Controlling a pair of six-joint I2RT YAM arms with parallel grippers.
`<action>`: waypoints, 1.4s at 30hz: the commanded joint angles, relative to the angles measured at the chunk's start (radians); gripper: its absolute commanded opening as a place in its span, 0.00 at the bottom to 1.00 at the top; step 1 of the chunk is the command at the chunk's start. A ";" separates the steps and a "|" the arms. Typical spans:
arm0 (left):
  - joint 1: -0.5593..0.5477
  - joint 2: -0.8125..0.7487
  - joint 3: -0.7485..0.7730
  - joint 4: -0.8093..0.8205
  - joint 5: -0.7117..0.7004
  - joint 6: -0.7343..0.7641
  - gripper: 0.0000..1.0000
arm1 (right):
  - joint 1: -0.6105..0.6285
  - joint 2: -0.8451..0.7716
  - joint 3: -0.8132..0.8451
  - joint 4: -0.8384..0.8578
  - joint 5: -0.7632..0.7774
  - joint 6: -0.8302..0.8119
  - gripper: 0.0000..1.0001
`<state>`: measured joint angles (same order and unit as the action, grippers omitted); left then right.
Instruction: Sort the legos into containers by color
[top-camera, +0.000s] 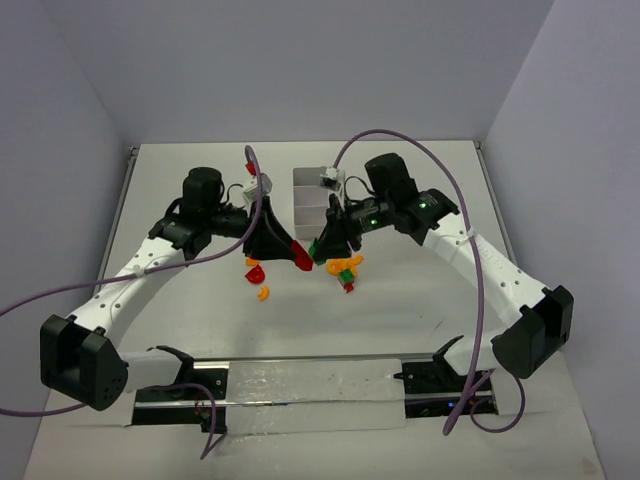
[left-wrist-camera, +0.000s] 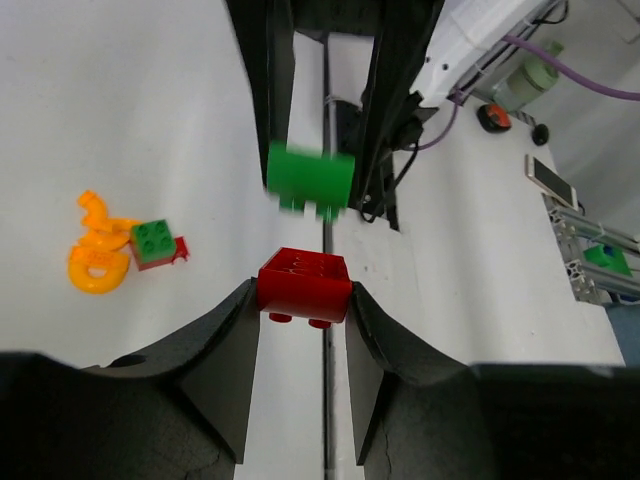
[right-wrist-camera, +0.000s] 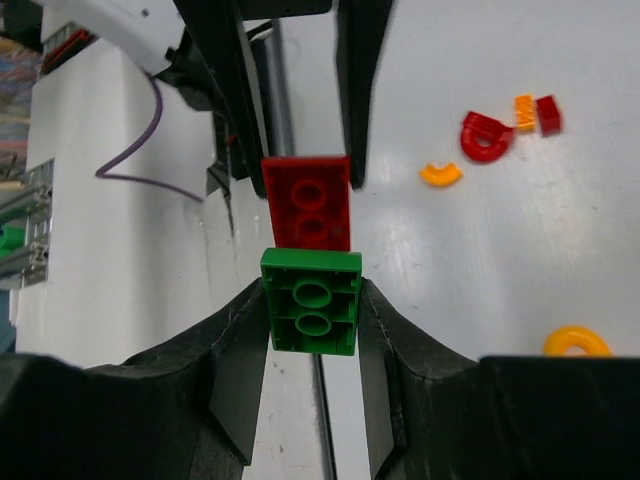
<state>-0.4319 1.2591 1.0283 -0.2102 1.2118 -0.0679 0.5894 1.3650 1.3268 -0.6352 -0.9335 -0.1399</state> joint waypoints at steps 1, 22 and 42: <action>0.072 0.013 0.024 -0.181 -0.075 0.198 0.00 | -0.113 -0.007 0.088 -0.051 -0.013 -0.055 0.00; 0.167 0.048 0.065 0.014 -0.440 0.005 0.00 | -0.096 0.519 0.499 0.241 0.905 0.028 0.00; 0.174 0.122 0.095 0.032 -0.495 -0.013 0.00 | -0.060 0.701 0.552 0.299 1.003 0.022 0.18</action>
<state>-0.2646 1.3771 1.0695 -0.2205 0.7290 -0.0715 0.5118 2.0486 1.8351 -0.3898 0.0494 -0.1054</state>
